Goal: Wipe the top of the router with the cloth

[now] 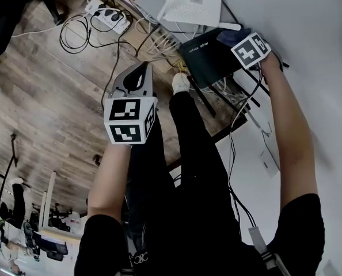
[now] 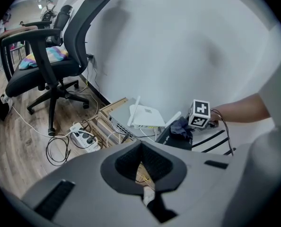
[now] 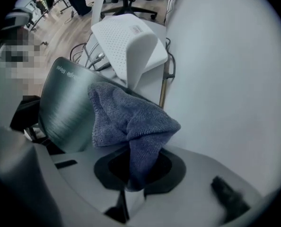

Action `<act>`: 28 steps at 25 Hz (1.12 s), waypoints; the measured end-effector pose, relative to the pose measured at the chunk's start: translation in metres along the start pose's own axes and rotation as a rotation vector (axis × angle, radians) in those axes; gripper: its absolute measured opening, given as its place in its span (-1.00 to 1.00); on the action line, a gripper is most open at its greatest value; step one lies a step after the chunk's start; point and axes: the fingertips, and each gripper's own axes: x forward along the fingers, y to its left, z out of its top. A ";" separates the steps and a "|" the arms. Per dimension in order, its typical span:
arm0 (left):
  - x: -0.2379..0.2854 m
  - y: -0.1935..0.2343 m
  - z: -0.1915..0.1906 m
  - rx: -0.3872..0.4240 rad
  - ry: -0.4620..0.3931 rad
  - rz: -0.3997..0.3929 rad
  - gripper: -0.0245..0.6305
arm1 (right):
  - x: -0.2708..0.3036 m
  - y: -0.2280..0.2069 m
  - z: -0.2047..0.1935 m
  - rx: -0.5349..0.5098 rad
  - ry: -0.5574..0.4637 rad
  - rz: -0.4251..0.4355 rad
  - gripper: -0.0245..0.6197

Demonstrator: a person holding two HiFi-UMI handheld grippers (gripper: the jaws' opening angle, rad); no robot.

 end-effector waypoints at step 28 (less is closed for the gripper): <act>-0.004 0.003 -0.016 -0.005 0.008 0.009 -0.91 | -0.022 0.128 -0.015 -0.311 0.179 0.397 -0.75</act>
